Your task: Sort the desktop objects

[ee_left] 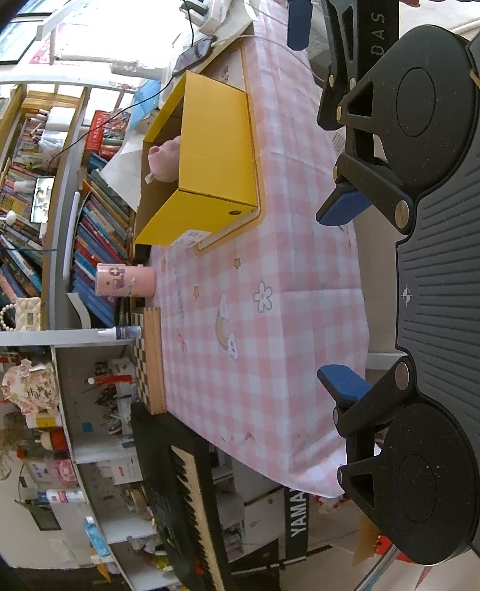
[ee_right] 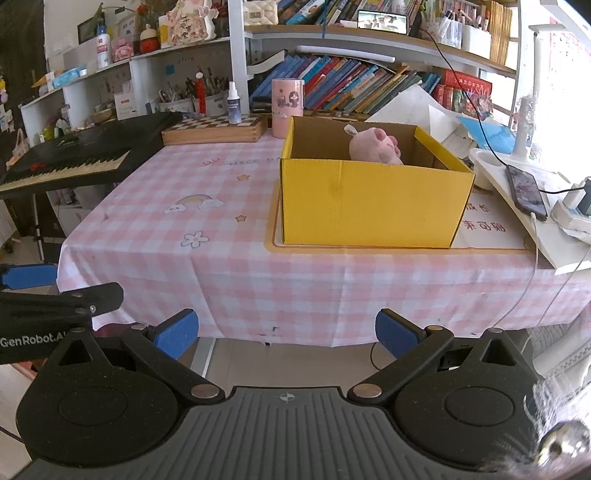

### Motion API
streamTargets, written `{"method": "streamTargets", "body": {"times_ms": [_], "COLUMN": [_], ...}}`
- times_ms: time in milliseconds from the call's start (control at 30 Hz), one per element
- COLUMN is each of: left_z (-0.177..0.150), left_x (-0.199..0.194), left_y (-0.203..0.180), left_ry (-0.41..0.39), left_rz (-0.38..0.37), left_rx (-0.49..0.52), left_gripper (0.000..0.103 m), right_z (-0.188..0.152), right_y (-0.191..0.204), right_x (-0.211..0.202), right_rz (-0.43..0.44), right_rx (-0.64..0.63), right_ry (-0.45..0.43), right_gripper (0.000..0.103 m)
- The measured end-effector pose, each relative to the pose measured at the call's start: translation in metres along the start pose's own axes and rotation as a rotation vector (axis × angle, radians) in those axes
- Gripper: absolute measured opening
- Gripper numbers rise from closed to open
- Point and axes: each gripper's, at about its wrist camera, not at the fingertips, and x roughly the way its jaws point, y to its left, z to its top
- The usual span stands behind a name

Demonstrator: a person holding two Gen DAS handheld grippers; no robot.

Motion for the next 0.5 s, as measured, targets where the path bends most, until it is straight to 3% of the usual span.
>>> {"method": "streamTargets", "body": {"times_ms": [500], "left_z": [-0.0049], "left_x": [-0.0013], "left_y": [0.0057], "left_ry": [0.018], "left_rz": [0.022], "left_rx": [-0.037], "left_gripper": [0.086], "right_z": [-0.0033], "right_y": [0.0007], "right_x": [0.0034], "right_rz": [0.022], "right_rx": [-0.015], "right_ry": [0.029], "right_gripper": [0.103]}}
